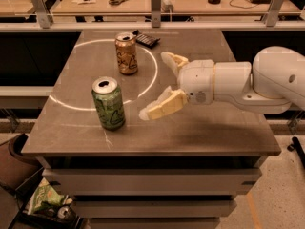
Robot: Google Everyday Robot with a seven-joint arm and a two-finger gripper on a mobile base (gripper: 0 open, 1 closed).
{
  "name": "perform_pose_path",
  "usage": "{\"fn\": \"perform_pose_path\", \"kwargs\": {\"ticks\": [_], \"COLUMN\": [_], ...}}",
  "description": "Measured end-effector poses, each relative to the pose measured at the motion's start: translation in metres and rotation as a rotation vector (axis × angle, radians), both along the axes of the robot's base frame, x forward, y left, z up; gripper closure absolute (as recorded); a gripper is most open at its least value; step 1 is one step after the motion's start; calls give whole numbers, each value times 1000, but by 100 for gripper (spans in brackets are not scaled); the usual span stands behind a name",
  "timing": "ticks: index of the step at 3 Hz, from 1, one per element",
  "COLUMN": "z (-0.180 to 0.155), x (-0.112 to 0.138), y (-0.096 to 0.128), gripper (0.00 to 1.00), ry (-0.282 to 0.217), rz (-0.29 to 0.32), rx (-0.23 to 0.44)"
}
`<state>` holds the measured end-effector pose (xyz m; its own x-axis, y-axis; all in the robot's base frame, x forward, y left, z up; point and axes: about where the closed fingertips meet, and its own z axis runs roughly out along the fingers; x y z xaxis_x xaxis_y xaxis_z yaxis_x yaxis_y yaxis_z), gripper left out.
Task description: Knock green can over
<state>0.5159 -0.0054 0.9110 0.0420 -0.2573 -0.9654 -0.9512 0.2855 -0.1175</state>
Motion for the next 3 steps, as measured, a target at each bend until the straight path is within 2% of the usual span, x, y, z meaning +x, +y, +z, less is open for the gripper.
{"fn": "perform_pose_path", "kwargs": {"ticks": [1,3], "z": [-8,-13], "x": [-1,-5], "y": [17,53], "gripper": [0,0], "ry": [-3,38], "rz": [40,110], "rx": [53,88]}}
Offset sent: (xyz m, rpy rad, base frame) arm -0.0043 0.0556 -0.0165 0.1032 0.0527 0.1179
